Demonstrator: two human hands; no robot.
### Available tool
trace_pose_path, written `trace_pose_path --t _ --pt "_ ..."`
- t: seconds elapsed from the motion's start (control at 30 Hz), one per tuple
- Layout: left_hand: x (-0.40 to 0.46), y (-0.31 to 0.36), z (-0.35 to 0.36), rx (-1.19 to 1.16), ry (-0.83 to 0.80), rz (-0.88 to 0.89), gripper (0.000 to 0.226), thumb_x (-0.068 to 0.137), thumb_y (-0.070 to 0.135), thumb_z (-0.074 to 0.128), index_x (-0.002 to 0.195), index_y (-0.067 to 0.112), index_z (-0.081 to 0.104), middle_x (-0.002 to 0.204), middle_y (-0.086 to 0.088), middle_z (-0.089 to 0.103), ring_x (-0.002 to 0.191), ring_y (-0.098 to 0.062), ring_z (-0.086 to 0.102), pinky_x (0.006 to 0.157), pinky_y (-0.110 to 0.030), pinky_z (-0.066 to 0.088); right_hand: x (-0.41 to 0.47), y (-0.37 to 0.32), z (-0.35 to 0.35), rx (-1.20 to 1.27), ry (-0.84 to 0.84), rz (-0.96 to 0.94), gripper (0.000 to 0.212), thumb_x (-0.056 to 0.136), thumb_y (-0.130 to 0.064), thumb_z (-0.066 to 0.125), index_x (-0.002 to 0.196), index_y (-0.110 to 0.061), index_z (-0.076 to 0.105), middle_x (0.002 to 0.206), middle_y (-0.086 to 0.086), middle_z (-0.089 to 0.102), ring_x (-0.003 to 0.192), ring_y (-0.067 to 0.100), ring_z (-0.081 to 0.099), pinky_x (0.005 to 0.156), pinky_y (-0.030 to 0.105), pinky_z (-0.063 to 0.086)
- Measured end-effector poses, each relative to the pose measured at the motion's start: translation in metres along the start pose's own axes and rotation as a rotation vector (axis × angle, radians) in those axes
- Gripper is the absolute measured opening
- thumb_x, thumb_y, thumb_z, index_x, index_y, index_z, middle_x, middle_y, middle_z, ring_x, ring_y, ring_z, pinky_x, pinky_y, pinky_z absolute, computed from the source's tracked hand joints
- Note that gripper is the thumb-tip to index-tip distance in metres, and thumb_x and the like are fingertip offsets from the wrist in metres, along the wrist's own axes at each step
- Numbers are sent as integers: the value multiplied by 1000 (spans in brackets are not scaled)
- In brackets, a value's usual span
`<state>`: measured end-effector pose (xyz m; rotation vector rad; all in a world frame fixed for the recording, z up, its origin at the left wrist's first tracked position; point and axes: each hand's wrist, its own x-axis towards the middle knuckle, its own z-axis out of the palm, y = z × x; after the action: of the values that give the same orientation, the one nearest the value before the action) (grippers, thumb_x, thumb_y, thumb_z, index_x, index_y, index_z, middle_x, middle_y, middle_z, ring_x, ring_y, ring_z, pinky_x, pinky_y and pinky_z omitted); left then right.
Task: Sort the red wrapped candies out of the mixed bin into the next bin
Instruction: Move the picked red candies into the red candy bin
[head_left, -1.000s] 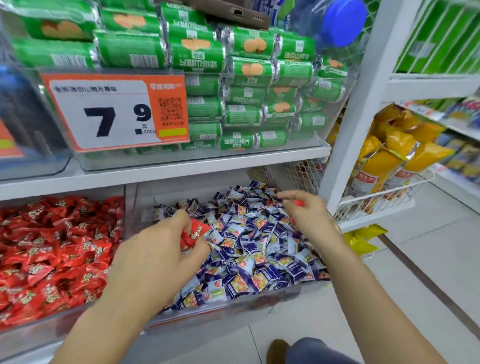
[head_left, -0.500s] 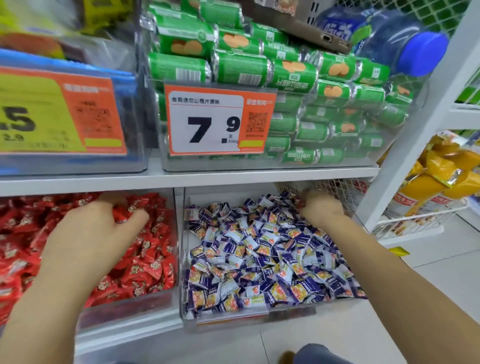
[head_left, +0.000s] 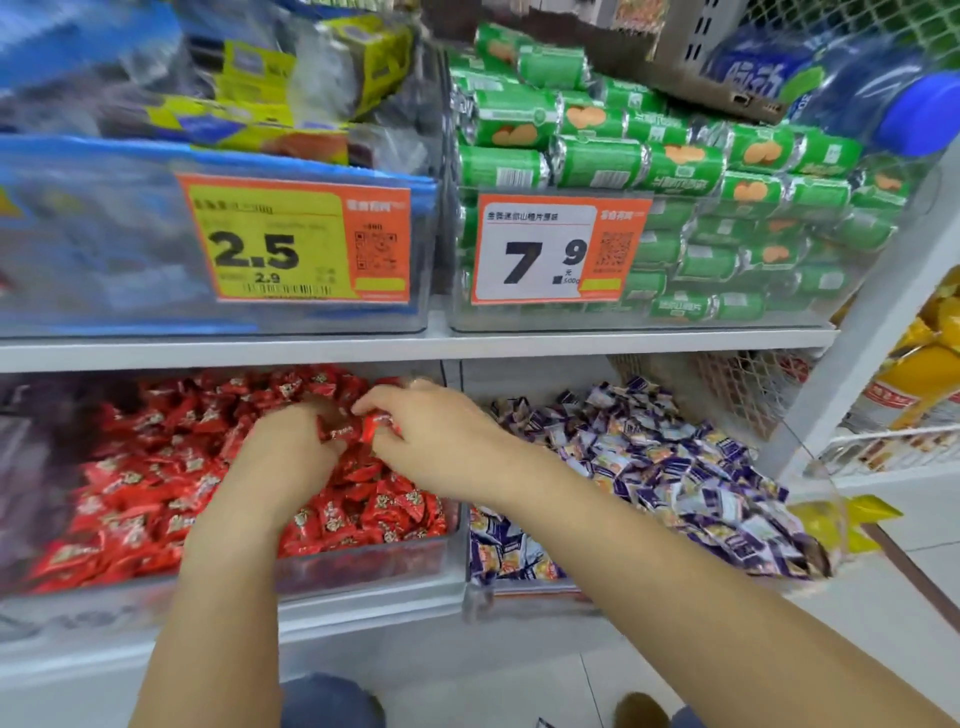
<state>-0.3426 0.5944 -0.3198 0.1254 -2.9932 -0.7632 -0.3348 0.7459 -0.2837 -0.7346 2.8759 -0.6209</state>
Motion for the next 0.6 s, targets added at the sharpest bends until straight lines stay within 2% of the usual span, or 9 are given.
trace_pose_path --t 0.07,0.13,0.2,0.27,0.37,0.43,0.5,0.6 --pt "-1 -9 -5 -28 15 -8 46 83 12 67 127 16 58 122 -19 61 115 -34 53 95 -34 40 21 3 13 -174 -94 2 54 92 -37 51 143 -28 36 137 14 44 122 34 47 100 42 42" --pt "-2 -12 -7 -37 0 -11 51 83 14 66 132 25 53 126 -19 57 115 -35 52 97 -37 41 19 7 9 -326 -134 -15 59 91 -43 53 145 -27 33 145 14 37 128 34 40 105 42 37" --pt "-5 -7 -3 -16 -22 15 45 88 20 60 132 30 53 127 -16 56 114 -33 53 96 -37 42 -5 12 1 -286 -40 -87 51 93 -40 51 141 -26 42 145 8 40 131 28 38 108 40 31" --pt "-9 9 0 -67 -17 66 39 93 27 54 132 26 53 126 -14 58 115 -32 53 97 -37 42 -35 29 -8 -161 135 -108 35 93 -34 51 127 -25 58 130 0 56 121 19 46 103 35 35" --pt "-18 47 7 -193 -47 176 48 95 45 43 130 14 53 126 -12 60 116 -30 54 97 -38 43 -69 79 -23 -159 334 189 25 94 -28 49 111 -23 67 109 -5 67 102 16 57 82 30 44" --pt "-24 66 16 -154 -172 232 63 94 55 37 136 8 43 130 -16 56 118 -30 53 97 -35 43 -71 120 -30 -135 303 390 26 95 -26 49 113 -21 67 109 -1 69 96 18 62 75 28 46" --pt "-29 76 27 -24 -312 256 68 96 52 37 144 6 22 126 -20 57 112 -31 56 91 -35 45 -58 156 -32 -36 170 521 29 96 -26 48 120 -17 63 119 6 66 104 24 60 82 30 47" --pt "-29 78 34 52 -347 256 68 98 35 40 148 9 1 95 -11 60 88 -29 57 79 -36 47 -26 182 -33 128 16 611 39 99 -30 44 128 -6 55 134 15 54 119 31 52 98 39 42"
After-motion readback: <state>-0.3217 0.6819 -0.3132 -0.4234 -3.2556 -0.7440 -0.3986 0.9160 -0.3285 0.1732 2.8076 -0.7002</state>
